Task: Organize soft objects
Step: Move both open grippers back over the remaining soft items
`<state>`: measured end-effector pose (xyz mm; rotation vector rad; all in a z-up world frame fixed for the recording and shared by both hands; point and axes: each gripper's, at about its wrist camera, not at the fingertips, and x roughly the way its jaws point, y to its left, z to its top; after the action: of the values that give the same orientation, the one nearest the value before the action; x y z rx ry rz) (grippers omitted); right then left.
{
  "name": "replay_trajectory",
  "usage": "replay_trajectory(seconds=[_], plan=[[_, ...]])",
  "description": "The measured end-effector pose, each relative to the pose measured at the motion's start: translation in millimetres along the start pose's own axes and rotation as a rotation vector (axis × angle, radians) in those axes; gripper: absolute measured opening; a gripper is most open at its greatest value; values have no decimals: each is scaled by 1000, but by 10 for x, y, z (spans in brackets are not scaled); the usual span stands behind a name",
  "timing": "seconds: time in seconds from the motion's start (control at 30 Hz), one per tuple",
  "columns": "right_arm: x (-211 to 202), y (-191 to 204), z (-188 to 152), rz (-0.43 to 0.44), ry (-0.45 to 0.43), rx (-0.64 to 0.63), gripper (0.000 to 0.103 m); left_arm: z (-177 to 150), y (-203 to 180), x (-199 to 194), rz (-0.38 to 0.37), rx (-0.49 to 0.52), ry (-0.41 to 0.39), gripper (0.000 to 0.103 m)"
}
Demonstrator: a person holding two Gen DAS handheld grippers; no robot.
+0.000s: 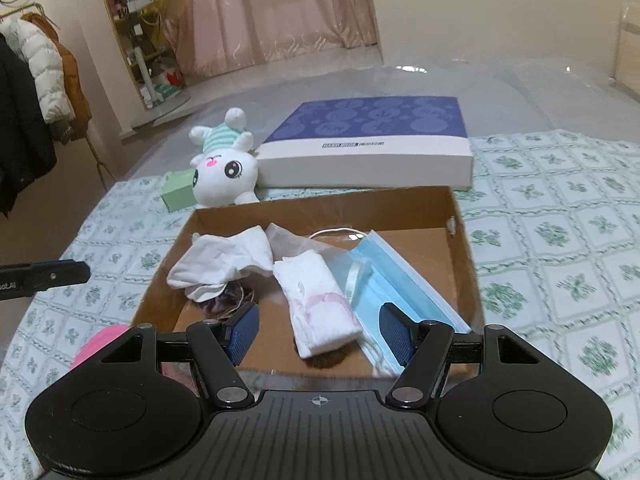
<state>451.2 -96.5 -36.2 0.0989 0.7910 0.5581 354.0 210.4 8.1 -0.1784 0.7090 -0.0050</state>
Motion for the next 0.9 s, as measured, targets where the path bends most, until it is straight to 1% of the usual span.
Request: replay_trajectory(seconds=[0.23,0.33,0.47,0.67,0.9], plan=[[-644,-12,-283,21,-52,19,66,-291,-149,-635,24,26,-30,41],[-921,-44,-505,40,-59,31,66,-463,-201,-887,39,17,-20,41],[-1242,-64,-816,45,-61,34,66,-711,-290,-1187,53,9,-41,42],[-1650,-116,-1236,20,-69,40,66,-1100,-508,-1507,49,-14,-42,43],[-1984,-186,-1627,2,-75,65,66,-1542,-839,-1620,27,-10,-4,43]])
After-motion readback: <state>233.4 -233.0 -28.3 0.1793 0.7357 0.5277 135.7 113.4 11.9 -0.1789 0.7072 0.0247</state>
